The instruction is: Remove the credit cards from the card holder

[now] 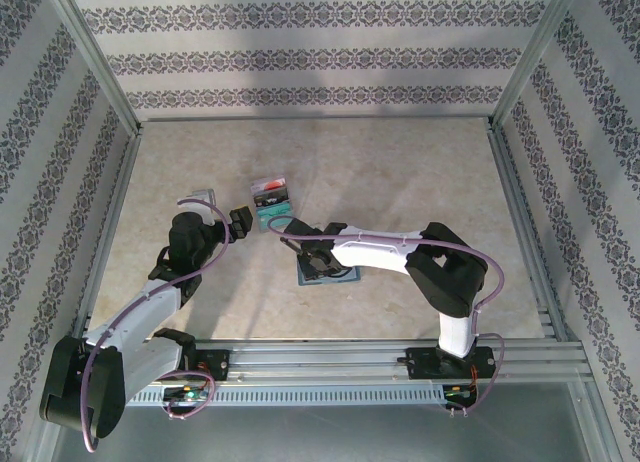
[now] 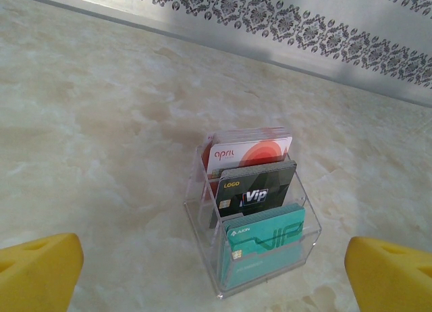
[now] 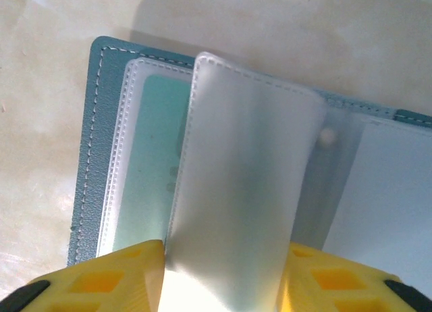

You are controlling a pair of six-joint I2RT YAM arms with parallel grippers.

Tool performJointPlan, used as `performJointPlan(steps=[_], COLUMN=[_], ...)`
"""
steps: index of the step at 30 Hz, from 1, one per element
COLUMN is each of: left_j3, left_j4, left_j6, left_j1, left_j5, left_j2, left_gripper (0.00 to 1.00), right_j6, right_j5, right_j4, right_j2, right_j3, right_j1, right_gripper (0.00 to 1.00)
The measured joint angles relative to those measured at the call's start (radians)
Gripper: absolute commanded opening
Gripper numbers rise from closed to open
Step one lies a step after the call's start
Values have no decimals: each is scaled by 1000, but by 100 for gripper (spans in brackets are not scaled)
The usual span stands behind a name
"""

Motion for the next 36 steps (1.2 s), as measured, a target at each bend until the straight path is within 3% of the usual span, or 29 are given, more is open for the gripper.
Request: performJointPlan(steps=[17, 36], left_j3=[0, 0], left_j4=[0, -11], left_j6=[0, 1], left_j1=[0, 0], left_j5=[0, 0], left_j2=[-10, -34], left_gripper=[99, 99], right_j6=[0, 4], right_j5=[119, 155], right_j4=[-61, -79], right_j2=[-54, -181], right_j3=[-8, -138], right_j1=[-2, -98], right_gripper=[44, 40])
